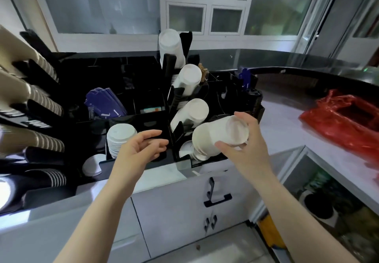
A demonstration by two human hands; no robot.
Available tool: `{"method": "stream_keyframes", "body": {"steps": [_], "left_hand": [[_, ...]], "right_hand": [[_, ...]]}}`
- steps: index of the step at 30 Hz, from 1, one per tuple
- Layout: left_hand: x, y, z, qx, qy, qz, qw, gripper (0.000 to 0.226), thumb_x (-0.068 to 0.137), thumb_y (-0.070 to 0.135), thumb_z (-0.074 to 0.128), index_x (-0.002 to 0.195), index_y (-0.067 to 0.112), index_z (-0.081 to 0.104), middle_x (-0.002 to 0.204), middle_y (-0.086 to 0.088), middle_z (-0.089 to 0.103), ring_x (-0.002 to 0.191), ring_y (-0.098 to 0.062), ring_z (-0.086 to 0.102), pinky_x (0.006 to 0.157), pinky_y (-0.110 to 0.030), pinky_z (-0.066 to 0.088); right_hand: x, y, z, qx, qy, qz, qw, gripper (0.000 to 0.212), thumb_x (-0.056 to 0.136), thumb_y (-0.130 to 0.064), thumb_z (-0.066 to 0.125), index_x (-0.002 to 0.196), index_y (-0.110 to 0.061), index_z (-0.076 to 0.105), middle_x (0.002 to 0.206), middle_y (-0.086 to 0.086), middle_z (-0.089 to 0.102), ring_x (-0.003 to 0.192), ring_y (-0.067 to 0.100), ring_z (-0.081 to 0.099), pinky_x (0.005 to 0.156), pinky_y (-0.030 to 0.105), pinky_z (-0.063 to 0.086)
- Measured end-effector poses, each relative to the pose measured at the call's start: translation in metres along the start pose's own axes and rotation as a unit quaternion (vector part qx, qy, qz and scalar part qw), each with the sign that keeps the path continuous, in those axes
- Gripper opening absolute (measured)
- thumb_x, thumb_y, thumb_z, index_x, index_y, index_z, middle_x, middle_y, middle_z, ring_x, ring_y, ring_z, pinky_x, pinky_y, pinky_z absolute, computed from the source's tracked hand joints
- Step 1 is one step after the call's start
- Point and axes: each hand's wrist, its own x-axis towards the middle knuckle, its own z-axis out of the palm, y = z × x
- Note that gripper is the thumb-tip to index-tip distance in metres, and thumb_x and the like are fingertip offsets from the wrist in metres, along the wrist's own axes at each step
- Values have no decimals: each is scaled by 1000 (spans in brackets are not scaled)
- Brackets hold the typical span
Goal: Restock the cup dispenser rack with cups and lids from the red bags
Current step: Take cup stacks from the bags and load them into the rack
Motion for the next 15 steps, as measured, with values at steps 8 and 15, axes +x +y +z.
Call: {"method": "stream_keyframes", "body": {"steps": [8,15], "left_hand": [[-7,5,-16,7,14,-10,1000,24,95,7,53,108,23,65,99,1,74,93,-15,69,79,-25,49],[-9,7,-22,3,23,-21,1000,24,95,6,52,109,21,64,98,1,74,93,-15,69,80,-24,50]], "right_hand": [[10,24,36,-150,-52,-8,987,77,70,-33,80,137,-34,41,124,-12,37,106,-2,36,83,9,32],[15,34,35,-279,-124,-32,952,50,78,-30,73,126,-26,59,130,-8,44,120,15,39,88,23,34]]}}
